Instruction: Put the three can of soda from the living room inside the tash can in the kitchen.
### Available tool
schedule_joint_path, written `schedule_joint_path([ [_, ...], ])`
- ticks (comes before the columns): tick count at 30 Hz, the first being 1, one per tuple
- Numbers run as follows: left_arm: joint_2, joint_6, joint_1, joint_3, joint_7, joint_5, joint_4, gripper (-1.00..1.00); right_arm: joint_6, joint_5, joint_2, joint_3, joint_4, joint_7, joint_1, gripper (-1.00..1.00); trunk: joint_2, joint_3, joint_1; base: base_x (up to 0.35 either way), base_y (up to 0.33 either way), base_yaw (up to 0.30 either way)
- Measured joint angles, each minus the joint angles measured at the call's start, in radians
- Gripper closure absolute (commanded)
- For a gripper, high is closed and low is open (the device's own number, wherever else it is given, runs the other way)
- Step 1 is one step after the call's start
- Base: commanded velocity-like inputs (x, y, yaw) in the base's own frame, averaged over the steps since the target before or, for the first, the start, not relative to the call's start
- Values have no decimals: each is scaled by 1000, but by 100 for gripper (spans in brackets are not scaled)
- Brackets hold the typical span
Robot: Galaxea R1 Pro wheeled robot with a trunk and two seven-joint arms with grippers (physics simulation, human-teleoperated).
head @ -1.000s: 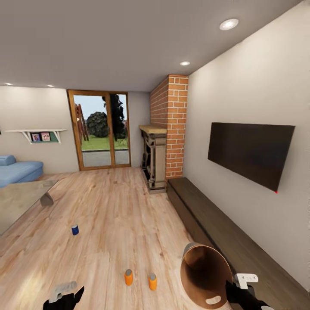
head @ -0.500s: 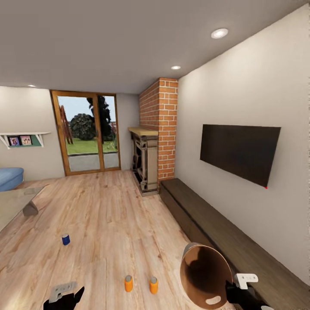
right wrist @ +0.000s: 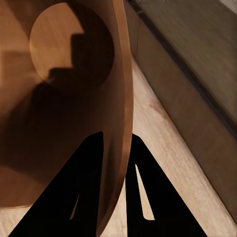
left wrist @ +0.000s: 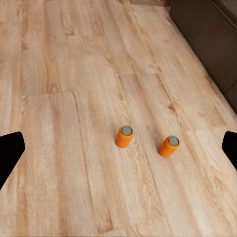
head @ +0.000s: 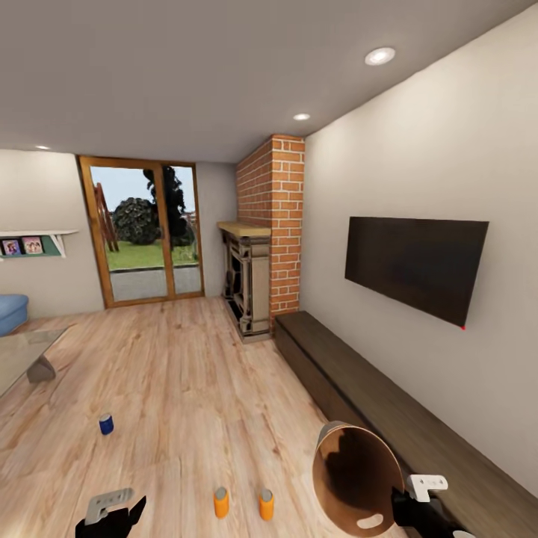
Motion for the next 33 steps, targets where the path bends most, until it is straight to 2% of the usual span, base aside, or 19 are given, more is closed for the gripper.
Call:
schedule_joint_path([
  [21,-1,10,-1,-9,1,-6,-2,-100,0,1,0,0,0,0,0,100,0,0,0,204,-139,0],
  [26,-1,118,-8,-91,7,-8,-22,-100,0,1,0,0,0,0,0,100,0,0,0,31,-20,0],
  [27,-1,180,-14,-131,12,-7,-27,-100,0,1,0,0,0,0,0,100,0,0,0,12,-8,0],
  [29,-3,264,-34,-185,24,-5,-34,-100,0,1,0,1,0,0,0,100,0,0,0,7,-5,0],
  [31,-7,310,-56,-210,37,-4,-37,-100,0,1,0,1,0,0,0,100,0,0,0,4,-3,0],
  [33,-14,375,-105,-231,58,-4,-37,-100,0,1,0,1,0,0,0,100,0,0,0,2,-2,0],
])
